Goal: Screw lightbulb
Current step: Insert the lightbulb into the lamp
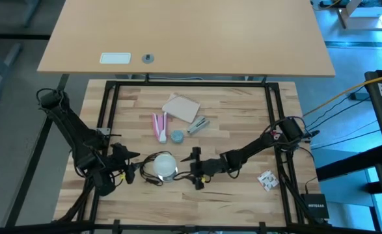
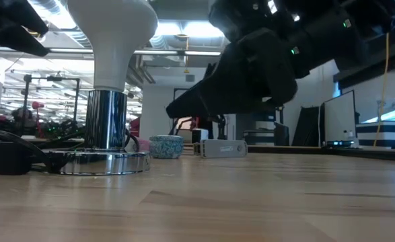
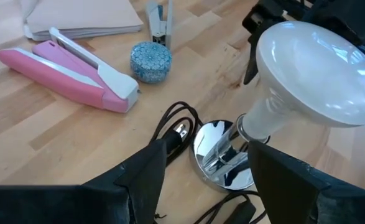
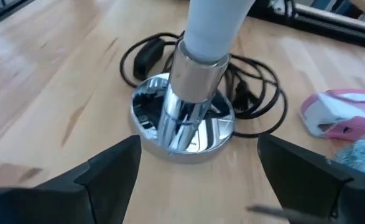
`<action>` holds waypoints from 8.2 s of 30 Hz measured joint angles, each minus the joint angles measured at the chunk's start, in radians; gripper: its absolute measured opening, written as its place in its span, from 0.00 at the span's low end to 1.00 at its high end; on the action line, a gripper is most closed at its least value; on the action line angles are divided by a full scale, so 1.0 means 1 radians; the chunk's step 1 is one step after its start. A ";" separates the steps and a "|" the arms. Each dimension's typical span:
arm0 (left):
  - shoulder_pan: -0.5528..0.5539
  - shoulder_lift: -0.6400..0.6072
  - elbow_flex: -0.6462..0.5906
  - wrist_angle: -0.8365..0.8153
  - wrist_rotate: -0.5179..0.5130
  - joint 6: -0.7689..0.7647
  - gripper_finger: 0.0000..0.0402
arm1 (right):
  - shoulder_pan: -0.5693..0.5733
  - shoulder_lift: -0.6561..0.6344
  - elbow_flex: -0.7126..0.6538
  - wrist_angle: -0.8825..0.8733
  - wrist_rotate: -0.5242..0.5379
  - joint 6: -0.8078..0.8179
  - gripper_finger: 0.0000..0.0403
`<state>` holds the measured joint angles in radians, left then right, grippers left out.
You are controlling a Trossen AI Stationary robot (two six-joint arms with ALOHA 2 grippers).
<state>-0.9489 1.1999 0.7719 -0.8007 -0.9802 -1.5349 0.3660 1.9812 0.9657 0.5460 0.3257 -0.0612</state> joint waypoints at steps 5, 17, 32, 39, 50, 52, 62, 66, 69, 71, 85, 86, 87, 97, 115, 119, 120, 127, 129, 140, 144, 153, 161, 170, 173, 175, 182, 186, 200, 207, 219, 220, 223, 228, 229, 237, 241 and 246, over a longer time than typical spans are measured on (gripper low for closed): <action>0.000 0.000 0.000 -0.001 0.000 0.000 0.55 | 0.000 0.000 0.003 -0.020 0.049 0.017 0.81; 0.000 0.000 0.000 -0.003 0.001 -0.002 0.55 | 0.001 0.000 -0.118 0.238 -0.023 0.053 0.81; 0.001 0.000 0.000 -0.002 -0.011 0.019 0.55 | 0.006 0.098 -0.171 0.421 0.197 0.105 0.81; 0.001 0.000 0.000 -0.003 -0.011 0.017 0.55 | -0.014 0.126 -0.082 0.350 0.087 0.102 0.81; 0.001 0.009 0.000 0.005 -0.002 -0.057 0.55 | -0.014 0.126 0.059 0.011 0.063 0.101 0.81; 0.001 0.013 0.000 0.006 0.036 -0.073 0.55 | -0.014 0.126 0.067 0.001 0.055 0.098 0.81; -0.003 0.099 0.000 0.231 0.060 0.114 0.55 | -0.014 0.126 0.069 0.011 -0.031 0.078 0.81; 0.001 0.163 0.000 0.299 0.057 0.165 0.55 | -0.014 0.126 0.069 0.021 -0.049 0.077 0.81; 0.001 0.220 0.000 0.327 0.057 0.167 0.55 | -0.014 0.126 0.069 0.059 -0.073 0.052 0.81; 0.001 0.254 0.000 0.332 0.056 0.139 0.55 | -0.014 0.126 0.069 0.089 -0.082 0.030 0.81; 0.001 0.480 0.000 0.443 0.056 -0.081 0.55 | -0.035 0.126 0.070 0.171 -0.150 0.022 0.81; 0.003 0.493 0.000 0.453 0.054 -0.089 0.55 | -0.039 0.126 0.070 0.180 -0.149 0.022 0.81; 0.006 0.504 0.000 0.460 0.055 -0.107 0.55 | -0.041 0.126 0.069 0.195 -0.146 0.022 0.81; 0.041 0.533 0.000 0.489 0.055 -0.095 0.55 | -0.042 0.126 0.070 0.229 -0.126 0.025 0.81; 0.051 0.533 0.000 0.491 0.055 -0.088 0.55 | -0.054 0.126 0.070 0.281 -0.083 0.007 0.63; 0.051 0.533 0.000 0.491 0.055 -0.081 0.55 | -0.053 0.126 0.070 0.332 -0.093 0.003 0.59; 0.051 0.533 0.000 0.491 0.055 -0.081 0.55 | -0.053 0.126 0.070 0.338 -0.094 0.003 0.59; 0.051 0.533 0.000 0.491 0.055 -0.081 0.55 | -0.053 0.126 0.070 0.341 -0.092 0.003 0.59; 0.051 0.533 0.000 0.491 0.055 -0.081 0.55 | -0.053 0.126 0.070 0.341 -0.092 0.003 0.59; 0.051 0.533 0.000 0.491 0.055 -0.081 0.55 | -0.052 0.131 0.034 0.455 -0.074 -0.079 0.59; 0.051 0.533 0.000 0.492 0.055 -0.081 0.55 | -0.052 0.131 -0.043 0.521 -0.073 -0.066 0.59; 0.054 0.533 0.000 0.500 0.055 -0.074 0.55 | -0.053 0.294 -0.067 0.865 -0.112 -0.012 0.59; 0.055 0.533 0.000 0.499 0.054 -0.073 0.55 | -0.054 0.303 -0.040 0.885 -0.139 -0.026 0.59; 0.055 0.533 0.000 0.498 0.054 -0.072 0.55 | -0.054 0.301 0.089 0.663 -0.143 -0.054 0.59; 0.055 0.533 0.000 0.498 0.054 -0.071 0.55 | -0.055 0.301 0.116 0.622 -0.145 -0.076 0.59; 0.055 0.533 0.000 0.498 0.054 -0.070 0.55 | -0.057 0.301 0.125 0.610 -0.142 -0.079 0.59; 0.055 0.533 0.000 0.497 0.054 -0.051 0.55 | -0.081 0.301 0.128 0.607 -0.136 -0.050 0.59; 0.055 0.533 0.000 0.497 0.054 -0.051 0.55 | -0.087 0.301 0.128 0.612 -0.143 -0.023 0.59; 0.055 0.533 0.000 0.497 0.054 -0.051 0.55 | -0.087 0.301 0.128 0.618 -0.207 -0.021 0.59; 0.055 0.533 0.000 0.497 0.054 -0.051 0.55 | -0.086 0.301 0.127 0.618 -0.207 -0.026 0.59; 0.055 0.533 0.000 0.498 0.054 -0.054 0.55 | -0.085 0.301 0.127 0.636 -0.203 -0.026 0.59; 0.055 0.533 0.000 0.498 0.054 -0.055 0.55 | -0.085 0.301 0.127 0.635 -0.196 -0.026 0.59; 0.055 0.533 0.000 0.498 0.054 -0.064 0.55 | -0.085 0.301 0.127 0.636 -0.187 -0.025 0.59; 0.056 0.533 0.000 0.498 0.054 -0.079 0.55 | -0.085 0.301 0.127 0.635 -0.158 -0.024 0.59; 0.056 0.533 0.000 0.498 0.054 -0.087 0.55 | -0.085 0.301 0.127 0.635 -0.154 -0.024 0.59; 0.097 0.533 0.000 0.498 0.068 -0.117 0.55 | -0.085 0.301 0.134 0.632 -0.157 -0.024 0.59; 0.122 0.532 0.000 0.498 0.138 -0.086 0.55 | -0.086 0.301 0.163 0.629 -0.200 -0.052 0.59; 0.133 0.532 0.000 0.498 0.169 -0.073 0.55 | -0.087 0.301 0.169 0.606 -0.205 -0.055 0.59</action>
<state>-0.8162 1.7321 0.7719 -0.3023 -0.8112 -1.6081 0.2790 2.2826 1.1350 1.1519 0.1203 -0.1165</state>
